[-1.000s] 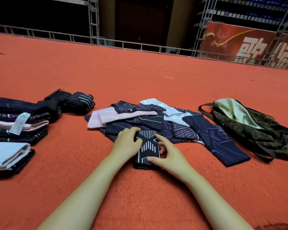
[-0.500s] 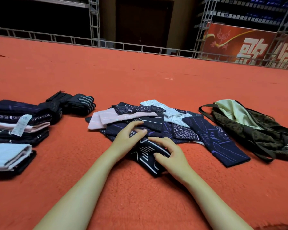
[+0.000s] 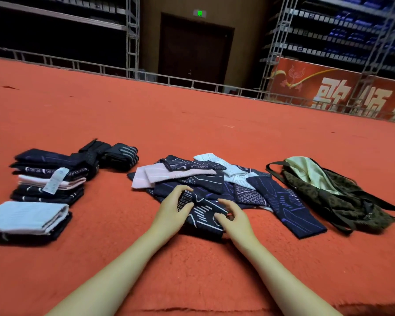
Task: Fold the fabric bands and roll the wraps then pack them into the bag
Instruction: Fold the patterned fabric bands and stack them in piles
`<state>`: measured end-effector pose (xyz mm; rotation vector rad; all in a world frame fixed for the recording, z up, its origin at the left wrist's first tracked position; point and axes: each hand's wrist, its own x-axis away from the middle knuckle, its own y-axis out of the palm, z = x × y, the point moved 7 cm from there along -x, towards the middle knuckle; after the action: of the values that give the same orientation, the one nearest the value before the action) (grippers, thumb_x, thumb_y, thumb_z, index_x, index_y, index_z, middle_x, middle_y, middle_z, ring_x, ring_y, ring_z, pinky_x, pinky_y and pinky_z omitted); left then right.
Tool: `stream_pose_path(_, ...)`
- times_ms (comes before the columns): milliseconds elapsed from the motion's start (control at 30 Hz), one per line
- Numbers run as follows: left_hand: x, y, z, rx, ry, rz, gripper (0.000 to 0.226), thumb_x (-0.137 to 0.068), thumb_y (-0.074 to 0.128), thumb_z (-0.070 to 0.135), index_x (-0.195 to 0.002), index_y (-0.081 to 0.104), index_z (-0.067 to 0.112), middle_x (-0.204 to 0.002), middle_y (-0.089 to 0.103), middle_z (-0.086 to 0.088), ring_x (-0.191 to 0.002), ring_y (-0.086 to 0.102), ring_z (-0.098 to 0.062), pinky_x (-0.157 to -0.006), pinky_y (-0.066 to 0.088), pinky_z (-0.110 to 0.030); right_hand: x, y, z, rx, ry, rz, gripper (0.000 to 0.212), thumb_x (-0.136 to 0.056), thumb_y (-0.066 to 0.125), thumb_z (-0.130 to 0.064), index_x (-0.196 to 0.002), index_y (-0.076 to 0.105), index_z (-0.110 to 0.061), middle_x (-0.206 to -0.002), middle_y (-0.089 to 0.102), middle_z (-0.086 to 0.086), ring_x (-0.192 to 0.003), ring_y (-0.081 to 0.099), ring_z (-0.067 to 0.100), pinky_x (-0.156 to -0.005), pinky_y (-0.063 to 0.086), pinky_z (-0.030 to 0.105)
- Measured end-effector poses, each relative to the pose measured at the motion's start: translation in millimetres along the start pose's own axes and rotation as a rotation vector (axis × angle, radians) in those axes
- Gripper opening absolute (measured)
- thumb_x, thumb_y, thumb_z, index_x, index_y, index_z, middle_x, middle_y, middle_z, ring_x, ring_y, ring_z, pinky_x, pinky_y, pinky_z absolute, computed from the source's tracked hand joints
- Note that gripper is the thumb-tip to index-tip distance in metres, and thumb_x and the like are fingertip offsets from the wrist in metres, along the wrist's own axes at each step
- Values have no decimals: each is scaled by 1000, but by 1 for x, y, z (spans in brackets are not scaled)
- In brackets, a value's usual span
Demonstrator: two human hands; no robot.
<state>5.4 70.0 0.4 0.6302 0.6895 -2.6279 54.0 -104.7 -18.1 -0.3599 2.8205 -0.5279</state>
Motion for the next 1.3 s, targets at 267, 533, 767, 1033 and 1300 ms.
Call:
stream_pose_path(267,25,-162,-6,-219,-80,208,34,-83,62,7,-113,57,23,-112,56,7,-104,50,-6,-88,34,-17,7,127,-79,-300,16,-190,17,-84,63,-2,-90,67,-18,-92,70,4,-83,63,17,-73,53,31)
stream_pose_path(533,65,-320,-40,-458,-274,491,34,-85,60,7,-119,59,15,-110,48,-6,-101,47,-12,-90,30,-17,19,288,-152,-550,32,-391,28,-78,65,-7,-104,60,-16,-100,65,4,-94,63,20,-92,50,40)
stream_pose_path(767,87,-321,-91,-841,-417,271,27,-90,58,32,-108,72,17,-119,63,-7,-116,49,-29,-98,36,-35,16,317,-120,81,-33,-395,49,-83,64,-42,-128,56,-22,-127,54,11,-121,45,25,-104,34,30)
stream_pose_path(1033,53,-251,-40,-811,-193,162,23,-89,57,33,-101,72,21,-114,60,1,-112,50,-22,-94,40,-34,-12,175,-66,-4,-42,-169,24,-91,59,-14,-114,63,-8,-114,65,9,-96,58,13,-84,44,24)
stream_pose_path(1300,7,-73,9,-378,-50,-66,24,-85,56,8,-104,71,14,-107,67,-4,-105,57,-18,-93,38,-24,-6,-16,-4,383,-87,242,23,-84,61,-9,-106,67,-11,-104,65,7,-101,58,22,-88,40,28)
